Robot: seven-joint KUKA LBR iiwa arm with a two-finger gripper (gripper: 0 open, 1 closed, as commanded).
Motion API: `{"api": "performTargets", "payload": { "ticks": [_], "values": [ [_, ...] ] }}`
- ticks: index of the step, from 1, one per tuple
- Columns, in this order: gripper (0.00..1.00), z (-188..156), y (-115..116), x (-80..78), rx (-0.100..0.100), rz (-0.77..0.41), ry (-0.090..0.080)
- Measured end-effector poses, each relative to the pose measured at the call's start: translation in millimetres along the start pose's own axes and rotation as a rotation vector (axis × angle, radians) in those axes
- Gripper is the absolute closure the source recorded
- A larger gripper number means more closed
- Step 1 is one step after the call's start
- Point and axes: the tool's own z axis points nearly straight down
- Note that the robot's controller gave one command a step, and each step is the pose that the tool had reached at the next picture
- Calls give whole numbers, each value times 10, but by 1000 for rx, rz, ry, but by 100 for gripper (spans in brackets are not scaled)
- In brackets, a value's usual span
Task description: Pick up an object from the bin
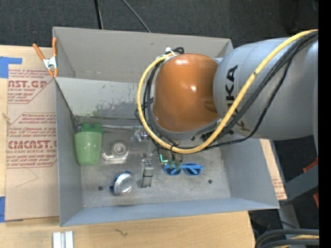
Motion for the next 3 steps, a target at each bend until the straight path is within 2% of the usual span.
{"api": "performTargets", "payload": {
  "ticks": [1, 2, 3],
  "values": [
    [0, 1403, 18, -204, 1, -659, -3],
    [100, 1381, 19, -216, 0, -658, -7],
    [100, -335, -753, -352, 6, -995, -16]
  ]
}}
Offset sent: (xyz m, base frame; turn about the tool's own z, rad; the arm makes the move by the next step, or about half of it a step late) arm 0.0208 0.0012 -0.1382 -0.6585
